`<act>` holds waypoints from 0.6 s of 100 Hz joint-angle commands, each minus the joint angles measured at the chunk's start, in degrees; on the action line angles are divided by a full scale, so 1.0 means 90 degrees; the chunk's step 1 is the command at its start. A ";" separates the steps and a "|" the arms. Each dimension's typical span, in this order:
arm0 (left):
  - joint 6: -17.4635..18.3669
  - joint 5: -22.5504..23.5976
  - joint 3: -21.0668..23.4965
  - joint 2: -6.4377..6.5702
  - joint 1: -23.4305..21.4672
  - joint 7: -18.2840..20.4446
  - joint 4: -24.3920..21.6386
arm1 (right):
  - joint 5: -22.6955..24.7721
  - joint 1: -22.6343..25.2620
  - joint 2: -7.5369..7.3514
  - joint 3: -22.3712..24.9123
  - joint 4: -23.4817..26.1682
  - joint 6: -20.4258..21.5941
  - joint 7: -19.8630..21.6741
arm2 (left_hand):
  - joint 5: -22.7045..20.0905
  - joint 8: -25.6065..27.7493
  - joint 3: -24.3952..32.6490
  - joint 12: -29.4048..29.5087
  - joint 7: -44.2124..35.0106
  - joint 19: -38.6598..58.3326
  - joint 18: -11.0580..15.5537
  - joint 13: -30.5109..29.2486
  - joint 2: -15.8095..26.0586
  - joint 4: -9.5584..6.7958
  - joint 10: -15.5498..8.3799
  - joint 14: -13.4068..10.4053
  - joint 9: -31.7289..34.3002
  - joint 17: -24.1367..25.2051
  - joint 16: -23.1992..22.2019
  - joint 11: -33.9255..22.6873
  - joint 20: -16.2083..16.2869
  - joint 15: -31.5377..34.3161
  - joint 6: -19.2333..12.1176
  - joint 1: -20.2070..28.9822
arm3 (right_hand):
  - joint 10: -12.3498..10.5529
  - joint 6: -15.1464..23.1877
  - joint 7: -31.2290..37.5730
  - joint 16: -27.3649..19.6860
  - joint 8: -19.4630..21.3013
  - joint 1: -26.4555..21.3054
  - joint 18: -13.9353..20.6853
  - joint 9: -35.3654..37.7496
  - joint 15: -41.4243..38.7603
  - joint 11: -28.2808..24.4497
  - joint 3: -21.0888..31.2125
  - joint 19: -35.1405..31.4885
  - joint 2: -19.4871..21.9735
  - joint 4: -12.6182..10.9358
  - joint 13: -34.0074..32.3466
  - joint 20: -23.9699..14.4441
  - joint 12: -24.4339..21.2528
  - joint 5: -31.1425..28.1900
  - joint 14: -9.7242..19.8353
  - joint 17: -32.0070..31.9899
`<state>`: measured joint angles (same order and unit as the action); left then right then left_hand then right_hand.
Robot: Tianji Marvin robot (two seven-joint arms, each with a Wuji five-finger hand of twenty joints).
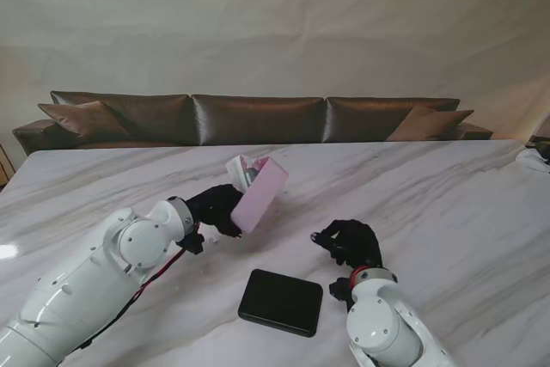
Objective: Refill a tissue box and feed the first sheet
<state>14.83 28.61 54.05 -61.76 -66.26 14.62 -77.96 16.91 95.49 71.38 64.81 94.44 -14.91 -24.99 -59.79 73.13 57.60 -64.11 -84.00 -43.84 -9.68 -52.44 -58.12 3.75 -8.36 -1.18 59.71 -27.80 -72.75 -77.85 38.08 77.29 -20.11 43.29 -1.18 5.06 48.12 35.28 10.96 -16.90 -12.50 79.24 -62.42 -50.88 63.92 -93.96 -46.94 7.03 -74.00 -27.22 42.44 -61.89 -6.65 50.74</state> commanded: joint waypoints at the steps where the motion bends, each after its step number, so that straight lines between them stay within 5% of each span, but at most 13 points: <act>1: -0.0016 -0.0104 0.0063 0.0035 0.0027 0.0094 -0.0167 | -0.0044 -0.0046 0.0047 -0.0051 -0.0068 0.0042 0.0095 | -0.0186 0.0253 0.1296 0.0064 -0.0262 1.5252 0.0807 -0.0669 0.1083 -0.0884 0.0076 0.0113 0.0463 -0.0065 0.0165 -0.0183 0.0084 0.0185 -0.0401 0.0866 | -0.0016 -0.0026 -0.0093 -0.0047 0.0076 0.0156 0.0307 -0.0104 0.0186 0.0049 -0.0106 -0.0014 0.0068 -0.0123 -0.0045 -0.0121 0.0111 0.0122 -0.0142 -0.0111; 10: -0.0105 -0.0353 0.0111 0.0089 0.0036 0.0469 -0.0391 | -0.0127 -0.0112 0.0070 -0.0108 -0.0139 0.0075 0.0075 | -0.0155 0.0341 0.1207 0.0008 -0.0206 1.5203 0.0830 -0.0642 0.1125 -0.0958 0.0061 0.0101 0.0435 -0.0034 0.0131 -0.0158 0.0177 0.0163 -0.0413 0.0882 | -0.0030 -0.0033 -0.0210 -0.0040 0.0103 0.0138 0.0320 -0.0294 0.0258 0.0090 -0.0054 0.0057 -0.0023 -0.0138 0.0072 -0.0118 0.0108 0.0278 -0.0143 -0.0232; 14: -0.0151 -0.0457 0.0124 0.0120 0.0049 0.0658 -0.0487 | -0.0153 -0.0141 0.0081 -0.0134 -0.0172 0.0104 0.0054 | -0.0150 0.0398 0.1163 -0.0025 -0.0178 1.5170 0.0837 -0.0625 0.1150 -0.1003 0.0054 0.0093 0.0428 -0.0024 0.0115 -0.0144 0.0227 0.0146 -0.0419 0.0874 | -0.0051 -0.0065 -0.0741 0.0072 0.0979 0.0208 0.0333 -0.0427 0.0333 0.0097 -0.0016 0.0141 -0.0017 -0.0308 0.0146 -0.0215 0.0108 0.0316 -0.0130 -0.0290; 17: -0.0188 -0.0546 0.0132 0.0144 0.0061 0.0802 -0.0558 | -0.0166 -0.0168 0.0088 -0.0155 -0.0202 0.0133 0.0037 | -0.0141 0.0406 0.1149 -0.0031 -0.0172 1.5151 0.0844 -0.0601 0.1152 -0.1001 0.0045 0.0082 0.0412 0.0004 0.0112 -0.0138 0.0233 0.0137 -0.0422 0.0880 | -0.0076 -0.0073 -0.0864 0.0086 0.1133 0.0257 0.0356 -0.0529 0.0344 0.0095 0.0033 0.0173 -0.0076 -0.0309 0.0197 -0.0222 0.0118 0.0421 -0.0107 -0.0336; 60: -0.0219 -0.1556 -0.0169 0.0266 0.0320 0.1728 -0.0718 | -0.0735 -0.0408 0.0154 -0.0356 -0.0498 0.0756 0.0085 | -0.0047 0.0535 0.0974 -0.0121 -0.0086 1.5008 0.0865 -0.0462 0.1257 -0.0968 0.0000 0.0057 0.0318 0.0140 0.0060 -0.0084 0.0438 0.0058 -0.0453 0.0915 | -0.0274 0.1067 -0.1712 0.0249 0.0748 -0.0340 0.0599 -0.2099 0.0255 -0.0157 0.0103 0.0503 -0.0008 -0.0399 0.0993 -0.0391 0.0367 0.3552 0.0109 -0.0992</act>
<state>12.74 15.22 52.73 -59.28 -63.74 29.40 -84.02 10.78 91.64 72.68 61.99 89.88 -9.26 -25.91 -59.78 75.99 57.60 -66.09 -83.86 -43.84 -9.66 -52.48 -55.76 2.54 -8.36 -1.18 59.71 -26.80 -73.71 -78.85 40.10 77.48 -20.80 44.44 -1.16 11.09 33.83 36.62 18.89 -19.30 -10.75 61.61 -59.87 -50.56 64.09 -89.57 -46.94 4.35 -65.09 -29.37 44.42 -33.57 -6.83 41.95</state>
